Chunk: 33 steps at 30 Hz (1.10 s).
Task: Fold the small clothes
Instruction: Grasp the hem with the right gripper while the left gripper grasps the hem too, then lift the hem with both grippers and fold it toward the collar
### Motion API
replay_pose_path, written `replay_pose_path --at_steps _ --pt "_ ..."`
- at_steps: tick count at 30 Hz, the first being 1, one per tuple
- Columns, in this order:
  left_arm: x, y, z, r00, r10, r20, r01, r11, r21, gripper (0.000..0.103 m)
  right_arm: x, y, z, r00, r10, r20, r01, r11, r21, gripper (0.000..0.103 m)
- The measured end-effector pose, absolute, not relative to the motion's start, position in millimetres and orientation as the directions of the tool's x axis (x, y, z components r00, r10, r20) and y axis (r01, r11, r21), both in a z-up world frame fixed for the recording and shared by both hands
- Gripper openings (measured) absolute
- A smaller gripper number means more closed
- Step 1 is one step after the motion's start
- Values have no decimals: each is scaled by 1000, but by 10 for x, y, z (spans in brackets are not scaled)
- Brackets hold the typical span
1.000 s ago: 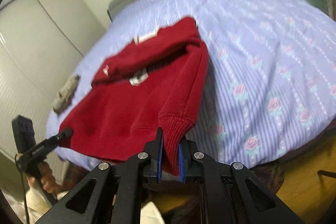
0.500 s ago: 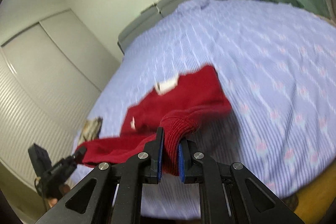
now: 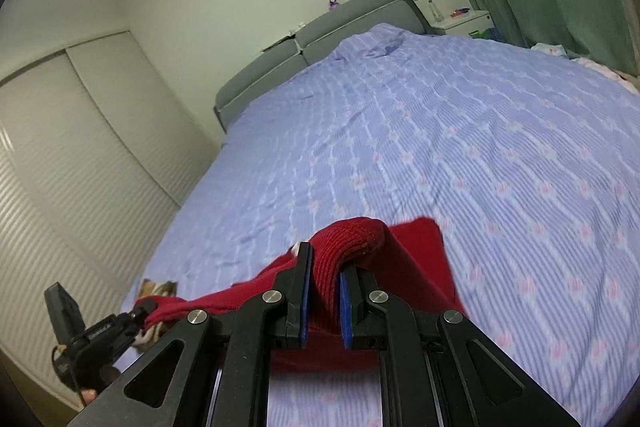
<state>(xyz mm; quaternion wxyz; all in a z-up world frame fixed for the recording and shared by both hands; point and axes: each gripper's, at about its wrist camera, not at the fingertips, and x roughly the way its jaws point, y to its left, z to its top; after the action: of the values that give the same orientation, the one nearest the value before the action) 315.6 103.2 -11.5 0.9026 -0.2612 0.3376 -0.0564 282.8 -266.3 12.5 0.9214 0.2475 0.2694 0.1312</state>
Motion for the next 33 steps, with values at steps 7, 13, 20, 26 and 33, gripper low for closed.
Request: replay_pose_path --at_steps 7,13,20,26,33 --pt "3701 955 -422 707 -253 -661 -126 874 -470 10 3516 -2726 -130 783 358 -509 0 818 576 12" --pt "3909 963 -768 670 -250 -699 -167 867 -470 10 3856 -2764 -537 734 352 -582 71 811 580 13" --pt "4102 988 -994 638 -235 -733 -210 863 -459 11 4148 -2703 -747 712 335 -617 98 822 560 12" --pt "4179 1059 -1212 608 -260 -750 -231 846 -481 14 4293 -2702 -979 680 329 -655 137 821 554 12" --pt "4235 1075 -1119 588 -322 -742 -184 840 -510 27 4379 -2664 -980 659 338 -671 110 840 531 18"
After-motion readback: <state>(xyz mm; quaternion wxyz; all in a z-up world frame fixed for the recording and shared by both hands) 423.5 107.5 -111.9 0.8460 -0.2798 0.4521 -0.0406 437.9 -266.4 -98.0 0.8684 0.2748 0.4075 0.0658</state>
